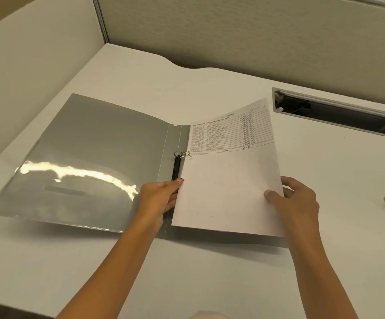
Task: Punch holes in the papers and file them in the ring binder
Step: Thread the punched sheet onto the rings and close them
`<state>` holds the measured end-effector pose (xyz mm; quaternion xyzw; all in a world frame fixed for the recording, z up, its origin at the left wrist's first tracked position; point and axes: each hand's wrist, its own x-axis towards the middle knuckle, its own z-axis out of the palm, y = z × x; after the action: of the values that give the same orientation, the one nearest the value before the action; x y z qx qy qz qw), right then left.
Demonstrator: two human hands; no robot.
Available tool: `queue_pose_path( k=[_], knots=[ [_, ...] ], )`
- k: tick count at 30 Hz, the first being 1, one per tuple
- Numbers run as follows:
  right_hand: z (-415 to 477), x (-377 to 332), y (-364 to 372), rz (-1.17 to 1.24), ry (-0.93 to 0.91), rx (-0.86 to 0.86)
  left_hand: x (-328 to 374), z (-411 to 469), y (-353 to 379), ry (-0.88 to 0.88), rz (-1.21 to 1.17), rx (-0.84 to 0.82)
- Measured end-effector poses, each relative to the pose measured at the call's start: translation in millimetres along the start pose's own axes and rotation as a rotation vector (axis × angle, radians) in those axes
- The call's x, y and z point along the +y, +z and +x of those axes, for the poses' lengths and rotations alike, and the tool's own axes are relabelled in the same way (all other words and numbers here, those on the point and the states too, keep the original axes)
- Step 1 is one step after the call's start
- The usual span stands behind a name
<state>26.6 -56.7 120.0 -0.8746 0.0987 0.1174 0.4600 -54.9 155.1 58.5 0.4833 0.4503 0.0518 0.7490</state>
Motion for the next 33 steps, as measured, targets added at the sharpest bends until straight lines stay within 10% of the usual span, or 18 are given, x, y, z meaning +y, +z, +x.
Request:
queue_pose_path(
  k=[33],
  knots=[
    [2.2, -10.1, -14.8, -0.027, -0.066, -0.046, -15.8, 8.5, 2.6, -0.055, -0.052, -0.088]
  ],
)
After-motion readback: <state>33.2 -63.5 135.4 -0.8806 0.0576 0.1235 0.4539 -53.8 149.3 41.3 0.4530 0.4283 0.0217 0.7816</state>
